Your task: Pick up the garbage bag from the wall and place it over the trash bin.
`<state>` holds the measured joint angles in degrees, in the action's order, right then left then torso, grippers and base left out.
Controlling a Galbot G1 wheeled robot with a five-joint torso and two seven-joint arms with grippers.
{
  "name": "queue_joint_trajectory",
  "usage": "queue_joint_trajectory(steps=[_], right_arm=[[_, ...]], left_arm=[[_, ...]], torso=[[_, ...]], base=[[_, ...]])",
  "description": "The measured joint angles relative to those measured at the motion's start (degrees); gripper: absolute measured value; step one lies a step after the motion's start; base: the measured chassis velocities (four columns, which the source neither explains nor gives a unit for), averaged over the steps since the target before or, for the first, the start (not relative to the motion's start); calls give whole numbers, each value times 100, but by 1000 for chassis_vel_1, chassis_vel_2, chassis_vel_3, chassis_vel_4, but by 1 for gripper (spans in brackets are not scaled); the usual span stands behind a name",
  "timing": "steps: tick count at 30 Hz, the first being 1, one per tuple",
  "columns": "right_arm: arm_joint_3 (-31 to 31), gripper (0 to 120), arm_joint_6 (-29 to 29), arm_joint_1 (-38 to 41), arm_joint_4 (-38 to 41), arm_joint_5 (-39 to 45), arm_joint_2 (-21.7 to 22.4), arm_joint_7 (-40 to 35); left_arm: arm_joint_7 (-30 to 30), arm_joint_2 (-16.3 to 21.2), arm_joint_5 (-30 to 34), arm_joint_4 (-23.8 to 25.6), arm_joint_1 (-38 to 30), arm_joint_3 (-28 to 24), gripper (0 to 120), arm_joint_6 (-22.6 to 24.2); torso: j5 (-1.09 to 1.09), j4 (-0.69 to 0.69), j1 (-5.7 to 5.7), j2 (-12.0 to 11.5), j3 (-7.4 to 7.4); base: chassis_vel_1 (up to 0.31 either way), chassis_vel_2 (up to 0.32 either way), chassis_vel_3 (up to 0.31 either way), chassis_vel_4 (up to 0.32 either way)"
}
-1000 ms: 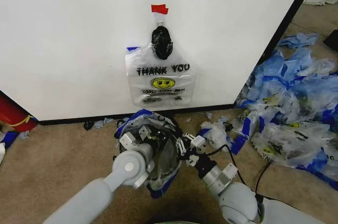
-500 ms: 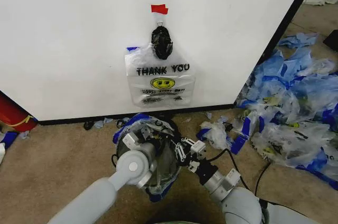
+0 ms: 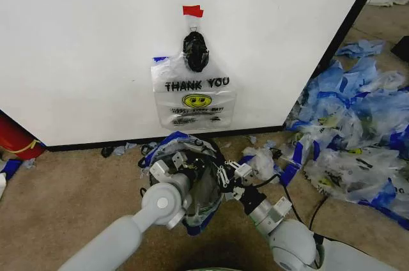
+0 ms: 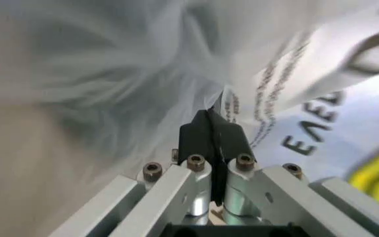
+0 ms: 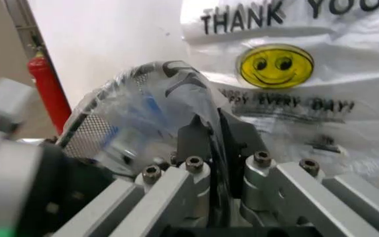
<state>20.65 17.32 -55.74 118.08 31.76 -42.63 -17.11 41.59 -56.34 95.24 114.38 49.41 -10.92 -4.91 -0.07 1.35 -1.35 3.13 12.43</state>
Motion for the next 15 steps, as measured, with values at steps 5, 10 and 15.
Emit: queue_joint_trajectory(steps=[5, 10, 15], right_arm=[[1, 0, -8, 23, -141, 100, -137, -103], [19, 0, -57, 27, -207, 176, -260, -203], [55, 0, -123, 23, -252, 288, -383, -362]], left_arm=[[13, 258, 46, 286, 276, 240, 0, 26], [12, 499, 57, 604, 611, 529, 0, 49], [-26, 782, 69, 1097, 1130, 961, 0, 96]], torso=[[-1, 1, 0, 0, 0], [-1, 0, 0, 0, 0], [-1, -1, 0, 0, 0]], base=[[0, 0, 0, 0], [0, 0, 0, 0], [0, 0, 0, 0]])
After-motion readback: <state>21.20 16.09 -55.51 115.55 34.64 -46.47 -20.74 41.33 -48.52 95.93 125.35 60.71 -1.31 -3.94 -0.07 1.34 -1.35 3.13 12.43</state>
